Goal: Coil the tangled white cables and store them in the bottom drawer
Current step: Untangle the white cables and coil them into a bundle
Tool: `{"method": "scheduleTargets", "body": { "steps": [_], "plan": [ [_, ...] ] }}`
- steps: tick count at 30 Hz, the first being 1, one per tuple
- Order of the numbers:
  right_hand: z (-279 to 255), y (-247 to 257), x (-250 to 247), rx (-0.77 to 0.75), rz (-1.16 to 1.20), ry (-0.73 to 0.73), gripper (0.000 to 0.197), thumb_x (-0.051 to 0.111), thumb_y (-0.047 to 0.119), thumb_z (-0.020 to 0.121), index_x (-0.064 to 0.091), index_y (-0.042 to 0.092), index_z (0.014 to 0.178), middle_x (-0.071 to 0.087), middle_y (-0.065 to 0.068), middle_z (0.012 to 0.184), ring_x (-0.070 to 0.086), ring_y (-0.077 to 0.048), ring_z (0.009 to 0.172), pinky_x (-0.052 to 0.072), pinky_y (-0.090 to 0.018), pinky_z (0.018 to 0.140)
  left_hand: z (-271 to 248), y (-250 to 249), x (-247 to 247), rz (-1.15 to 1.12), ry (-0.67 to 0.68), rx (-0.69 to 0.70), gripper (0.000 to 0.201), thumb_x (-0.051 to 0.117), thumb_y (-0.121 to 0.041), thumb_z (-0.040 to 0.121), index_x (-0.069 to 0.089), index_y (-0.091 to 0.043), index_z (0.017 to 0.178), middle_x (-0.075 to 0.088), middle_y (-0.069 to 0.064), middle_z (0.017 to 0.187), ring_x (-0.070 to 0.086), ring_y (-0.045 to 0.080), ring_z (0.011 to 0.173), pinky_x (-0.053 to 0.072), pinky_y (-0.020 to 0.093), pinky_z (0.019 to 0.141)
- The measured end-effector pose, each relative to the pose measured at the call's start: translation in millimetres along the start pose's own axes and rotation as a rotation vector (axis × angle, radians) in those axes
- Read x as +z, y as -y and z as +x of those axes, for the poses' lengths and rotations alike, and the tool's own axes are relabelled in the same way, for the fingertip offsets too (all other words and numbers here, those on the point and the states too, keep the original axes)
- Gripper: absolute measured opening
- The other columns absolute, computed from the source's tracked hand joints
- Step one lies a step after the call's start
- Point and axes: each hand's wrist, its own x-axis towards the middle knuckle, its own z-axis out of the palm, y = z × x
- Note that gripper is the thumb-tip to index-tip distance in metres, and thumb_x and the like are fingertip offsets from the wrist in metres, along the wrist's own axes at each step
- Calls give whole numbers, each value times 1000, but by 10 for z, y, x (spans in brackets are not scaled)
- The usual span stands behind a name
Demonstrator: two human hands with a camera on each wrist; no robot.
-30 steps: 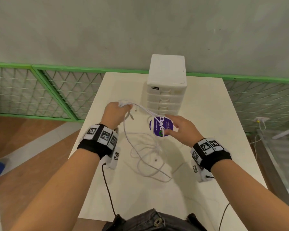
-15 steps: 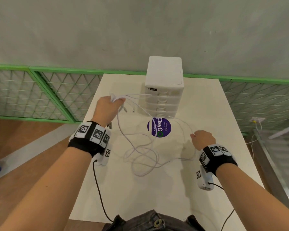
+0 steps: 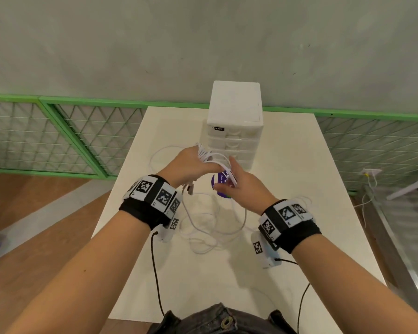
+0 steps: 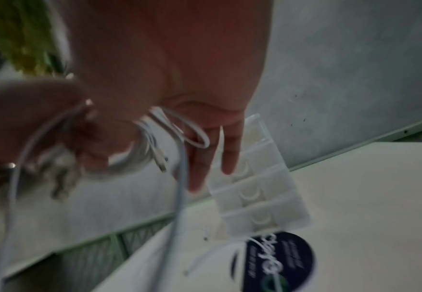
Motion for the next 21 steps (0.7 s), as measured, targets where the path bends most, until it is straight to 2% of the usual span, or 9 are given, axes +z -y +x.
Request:
{"method": "scheduleTargets", "body": {
  "steps": [2,4,5,8,10,12,15,17,21],
  "plan": [
    [20,-183,22,-53,-112,-104,49,46,41,91,39,22,135,63,-6,116,59,-27,104,43,-31,77,-20,-9,-33,38,90,-3,27,80,-34,70,60,-20,82,64,-15,71,59,5,64,47,20,58],
    [43,-351,-72,-83,-250,-207,32,50,26,91,54,18,121,63,-10,113,58,-29,102,42,-33,79,-24,12,-31,164,186,-50,73,81,-54,56,54,-13,111,64,0,105,63,17,93,53,35,82],
    [57,-422,-132,-107,-322,-242,28,54,21,89,57,16,116,63,-11,110,58,-31,101,42,-35,80,-28,26,-12,205,228,-69,85,79,-60,52,49,-13,116,62,3,110,62,20,95,52,39,85],
    [91,-559,-286,-140,-386,-321,25,61,22,85,62,18,109,60,-11,97,56,-31,94,42,-39,79,-27,50,51,157,289,-79,68,70,-59,69,45,-8,106,58,9,86,52,22,66,46,34,62],
    [109,-642,-386,-61,-326,-373,27,62,25,84,62,19,111,57,-11,98,56,-31,96,45,-42,83,-10,68,50,124,265,-74,48,62,-49,83,46,-8,100,53,8,75,45,20,60,41,34,58],
    [88,-704,-475,89,-290,-373,45,65,32,82,52,20,124,54,-13,110,54,-31,104,45,-44,90,8,93,18,135,175,-66,37,59,-44,87,48,-9,93,53,4,69,45,15,54,40,28,55],
    [20,-660,-527,202,-341,-143,89,71,35,75,19,20,145,37,-14,138,41,-30,125,37,-44,104,59,127,-26,248,-7,-59,36,56,-44,89,46,-10,81,52,1,68,47,14,54,36,27,51],
    [-27,-515,-489,87,-340,-45,87,66,25,78,11,19,147,27,-10,148,32,-27,134,31,-38,109,115,182,-39,338,-109,-71,39,54,-44,89,50,-6,81,53,4,72,53,19,63,39,30,57],
    [-155,-36,-346,-303,-50,-319,47,43,17,82,48,18,128,51,-3,126,47,-14,116,35,-22,99,167,263,-14,411,-179,-90,42,50,-43,88,57,-2,79,59,9,73,60,27,73,45,35,69]
  ]
}}
